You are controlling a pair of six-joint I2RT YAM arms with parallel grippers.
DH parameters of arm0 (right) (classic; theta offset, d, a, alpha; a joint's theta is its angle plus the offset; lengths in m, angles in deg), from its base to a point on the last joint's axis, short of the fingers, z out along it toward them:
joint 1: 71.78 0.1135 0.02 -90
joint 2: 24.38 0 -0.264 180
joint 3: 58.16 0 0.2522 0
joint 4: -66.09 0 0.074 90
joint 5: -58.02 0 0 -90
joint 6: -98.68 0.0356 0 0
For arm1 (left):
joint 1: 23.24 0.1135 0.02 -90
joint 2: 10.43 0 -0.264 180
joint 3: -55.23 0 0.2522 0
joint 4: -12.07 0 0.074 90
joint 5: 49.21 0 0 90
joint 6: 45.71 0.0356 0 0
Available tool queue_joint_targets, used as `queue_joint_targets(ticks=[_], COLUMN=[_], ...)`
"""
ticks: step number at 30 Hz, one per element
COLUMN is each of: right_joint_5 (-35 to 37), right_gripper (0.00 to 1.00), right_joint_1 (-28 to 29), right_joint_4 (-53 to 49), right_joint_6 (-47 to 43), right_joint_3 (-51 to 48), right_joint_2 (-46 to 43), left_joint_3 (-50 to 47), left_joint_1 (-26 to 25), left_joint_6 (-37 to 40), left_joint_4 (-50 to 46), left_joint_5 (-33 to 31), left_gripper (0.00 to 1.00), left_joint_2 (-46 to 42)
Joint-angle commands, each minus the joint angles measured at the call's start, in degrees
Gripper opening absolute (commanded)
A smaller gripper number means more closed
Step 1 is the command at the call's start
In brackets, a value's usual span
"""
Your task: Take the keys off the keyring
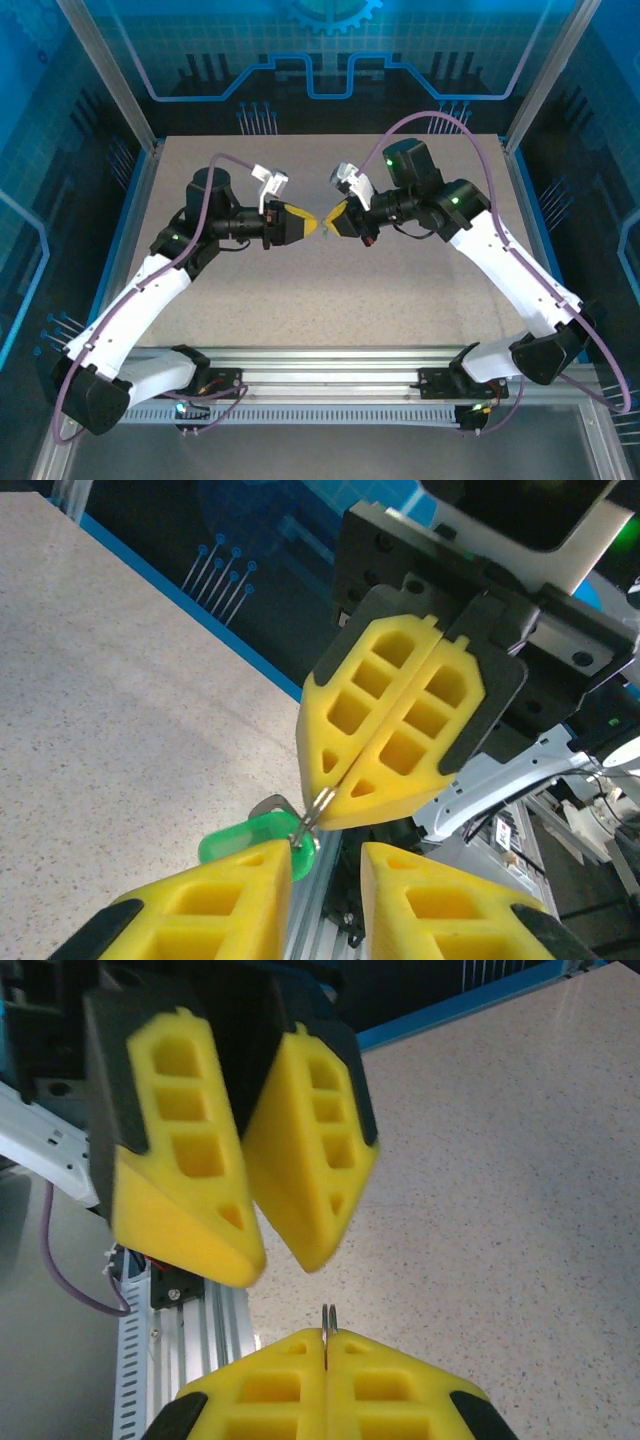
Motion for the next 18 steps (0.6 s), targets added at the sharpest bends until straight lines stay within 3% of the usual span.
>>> queue_joint_targets(ticks=[1,11,18], right_joint_5=[-3.6,-5.8,-6.9], right_gripper=[0.06,0.06,0.06], right_joint_1=[-0.8,-0.6,-0.6], right_joint_4=[-1.5,-2.8,-4.5], right_joint_6=[0.2,-0.4,-1.8], right_joint_3=[2.5,3.8,3.8], right_joint_2=[-0.7,0.6,0.5], left_joint_3=[1.5,3.9,3.6], left_joint_1=[-0.5,-2.8,-2.8], left_joint_6=[-1.0,0.4,-0.1], left_joint_4=[2.3,1.3,2.3], left_joint_5=[3.7,2.2,2.1], left_gripper=[0.3,0.29,0.22], left_joint_2=[1.0,2.6,1.6])
